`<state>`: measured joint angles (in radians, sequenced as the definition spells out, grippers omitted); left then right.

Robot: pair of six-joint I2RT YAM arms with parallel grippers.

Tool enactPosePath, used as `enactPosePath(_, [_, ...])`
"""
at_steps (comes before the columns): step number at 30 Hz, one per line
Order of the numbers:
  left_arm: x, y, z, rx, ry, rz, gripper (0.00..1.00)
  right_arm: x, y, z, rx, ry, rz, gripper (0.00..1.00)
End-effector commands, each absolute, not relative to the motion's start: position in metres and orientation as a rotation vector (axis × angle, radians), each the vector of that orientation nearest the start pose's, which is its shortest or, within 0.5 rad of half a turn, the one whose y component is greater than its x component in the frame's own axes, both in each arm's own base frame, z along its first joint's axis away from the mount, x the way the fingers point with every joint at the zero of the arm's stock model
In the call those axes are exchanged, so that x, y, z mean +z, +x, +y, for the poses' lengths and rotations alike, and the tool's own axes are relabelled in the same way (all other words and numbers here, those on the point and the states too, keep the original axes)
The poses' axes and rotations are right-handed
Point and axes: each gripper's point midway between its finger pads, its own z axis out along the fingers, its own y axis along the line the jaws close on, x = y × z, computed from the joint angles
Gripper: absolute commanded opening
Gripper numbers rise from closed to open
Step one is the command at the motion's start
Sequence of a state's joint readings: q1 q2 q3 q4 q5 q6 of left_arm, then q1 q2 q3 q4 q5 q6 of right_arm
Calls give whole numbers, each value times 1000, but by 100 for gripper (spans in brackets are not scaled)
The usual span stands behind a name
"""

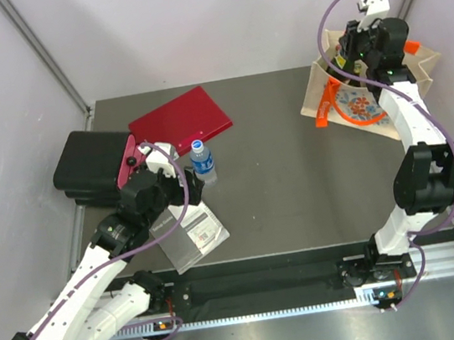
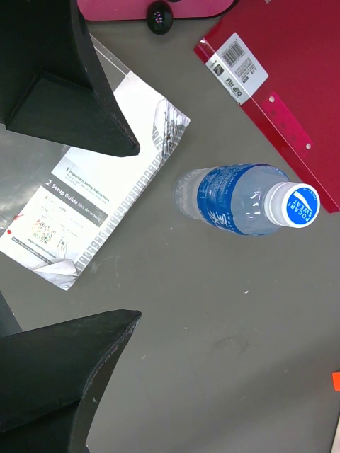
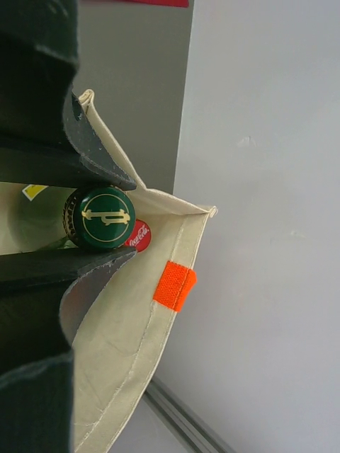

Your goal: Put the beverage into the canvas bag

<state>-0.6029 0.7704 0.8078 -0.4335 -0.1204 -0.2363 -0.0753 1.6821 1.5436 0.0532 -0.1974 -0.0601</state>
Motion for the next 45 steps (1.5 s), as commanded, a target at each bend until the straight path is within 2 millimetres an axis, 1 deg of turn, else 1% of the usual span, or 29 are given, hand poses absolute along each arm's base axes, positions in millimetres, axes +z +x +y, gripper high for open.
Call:
enactPosePath(1, [242, 245, -158, -451, 289, 1924, 93, 409, 535, 9, 84, -193, 1406, 0])
enactPosePath(5, [242, 246, -157, -447, 287, 1927, 93, 394, 540, 19, 123, -240, 1396, 0])
enactPosePath(6, [241, 246, -158, -448, 289, 1929, 93, 387, 543, 21, 134, -249, 1404, 0])
enactPosePath(8, [241, 246, -157, -443, 287, 1930, 93, 382, 546, 22, 138, -250, 1414, 0])
enactPosePath(9, [241, 246, -157, -443, 284, 1929, 93, 374, 549, 22, 141, -251, 1426, 0])
enactPosePath(11, [242, 247, -156, -440, 283, 1925, 93, 373, 550, 25, 144, -259, 1413, 0])
enactPosePath(12, [242, 247, -156, -440, 283, 1927, 93, 366, 550, 27, 148, -267, 1417, 0])
enactPosePath(17, [239, 247, -158, -442, 290, 1936, 93, 360, 553, 33, 152, -297, 1406, 0])
enactPosePath(18, [239, 247, -158, -444, 291, 1936, 93, 356, 552, 34, 157, -298, 1410, 0])
enactPosePath(20, [239, 247, -158, -442, 290, 1936, 93, 351, 550, 34, 161, -288, 1412, 0])
enactPosePath(22, [240, 247, -157, -439, 288, 1934, 93, 339, 549, 32, 159, -275, 1432, 0])
enactPosePath(23, [240, 247, -157, -440, 287, 1931, 93, 329, 548, 32, 164, -273, 1451, 0])
enactPosePath(25, [239, 246, -158, -443, 291, 1936, 93, 323, 547, 31, 159, -265, 1460, 0])
enactPosePath(27, [240, 246, -158, -446, 291, 1933, 93, 311, 548, 27, 147, -246, 1488, 0])
enactPosePath(29, [239, 246, -158, -445, 292, 1936, 93, 308, 548, 25, 141, -237, 1504, 0])
enactPosePath(31, [240, 246, -158, -444, 290, 1933, 93, 298, 550, 25, 143, -235, 1540, 0])
enactPosePath(33, [240, 246, -158, -443, 289, 1933, 93, 295, 552, 24, 139, -231, 1552, 0])
enactPosePath(34, [240, 247, -157, -441, 288, 1933, 93, 292, 552, 23, 142, -227, 1562, 1])
enactPosePath(35, [240, 247, -157, -441, 288, 1933, 93, 290, 553, 23, 145, -224, 1567, 8])
enactPosePath(36, [240, 247, -157, -441, 288, 1933, 93, 287, 554, 25, 154, -228, 1576, 13])
enactPosePath(38, [240, 247, -157, -441, 288, 1933, 93, 285, 556, 26, 166, -229, 1588, 18])
enactPosePath(39, [240, 246, -158, -443, 289, 1933, 93, 279, 558, 26, 171, -225, 1599, 20])
enactPosePath(42, [240, 247, -157, -440, 287, 1933, 93, 276, 560, 27, 180, -219, 1612, 20])
enactPosePath(44, [240, 246, -157, -442, 288, 1931, 93, 273, 561, 29, 185, -219, 1615, 16])
enactPosePath(45, [240, 247, -157, -440, 287, 1933, 93, 271, 563, 28, 183, -216, 1617, 16])
